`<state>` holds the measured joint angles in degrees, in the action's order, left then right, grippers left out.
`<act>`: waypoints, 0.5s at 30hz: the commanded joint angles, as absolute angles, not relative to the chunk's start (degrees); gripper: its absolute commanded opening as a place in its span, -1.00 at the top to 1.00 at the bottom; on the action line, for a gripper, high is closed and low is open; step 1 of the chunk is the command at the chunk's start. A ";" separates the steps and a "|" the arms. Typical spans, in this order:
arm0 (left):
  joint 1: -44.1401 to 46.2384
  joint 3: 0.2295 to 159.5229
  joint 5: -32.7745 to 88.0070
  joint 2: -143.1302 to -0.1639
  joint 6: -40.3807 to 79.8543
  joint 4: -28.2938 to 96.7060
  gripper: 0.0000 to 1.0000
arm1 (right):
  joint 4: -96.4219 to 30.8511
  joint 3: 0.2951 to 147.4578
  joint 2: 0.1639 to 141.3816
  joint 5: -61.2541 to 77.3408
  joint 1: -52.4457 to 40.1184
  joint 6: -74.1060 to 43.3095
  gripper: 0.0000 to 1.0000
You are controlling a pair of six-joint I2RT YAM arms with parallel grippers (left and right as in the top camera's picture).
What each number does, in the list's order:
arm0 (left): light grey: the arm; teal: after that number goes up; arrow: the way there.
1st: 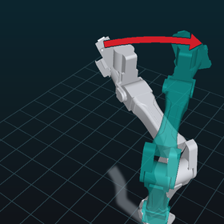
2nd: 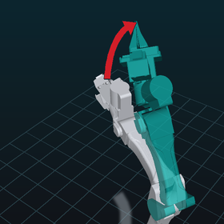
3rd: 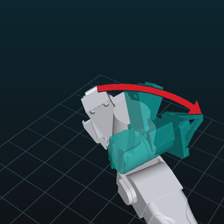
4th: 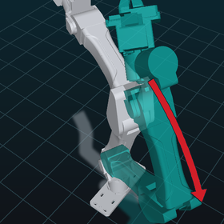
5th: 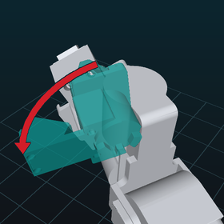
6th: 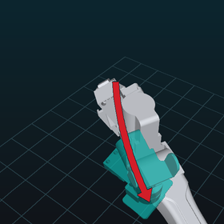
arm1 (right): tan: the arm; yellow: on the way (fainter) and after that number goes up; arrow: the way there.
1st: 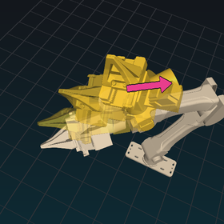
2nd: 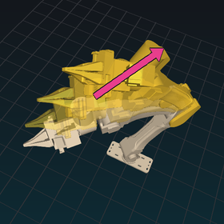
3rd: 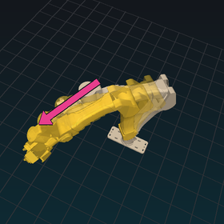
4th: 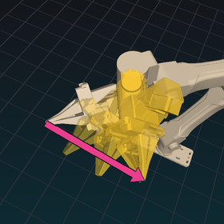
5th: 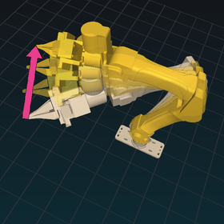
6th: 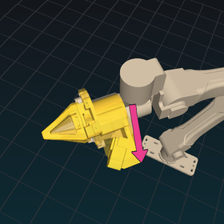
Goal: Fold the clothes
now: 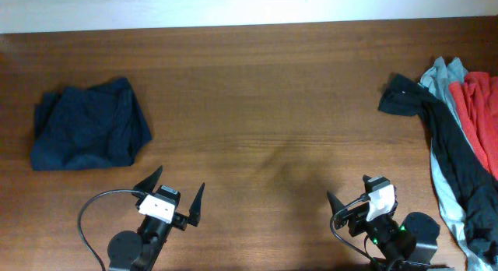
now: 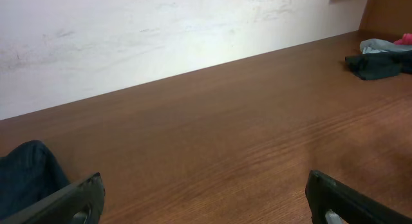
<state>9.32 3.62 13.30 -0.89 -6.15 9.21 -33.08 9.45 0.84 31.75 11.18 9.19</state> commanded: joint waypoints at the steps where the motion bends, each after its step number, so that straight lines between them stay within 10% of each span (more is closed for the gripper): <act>1: 9.63 2.92 13.30 -0.45 -5.26 8.99 -0.99 | -33.08 9.15 0.40 29.47 10.90 9.87 -0.97; 15: 9.65 2.92 15.73 -0.47 -5.21 9.02 -0.99 | -31.29 9.15 0.40 41.78 10.90 9.61 -0.97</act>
<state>9.32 3.62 13.72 -0.89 -6.15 9.21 -31.64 9.41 0.84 35.99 11.18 9.43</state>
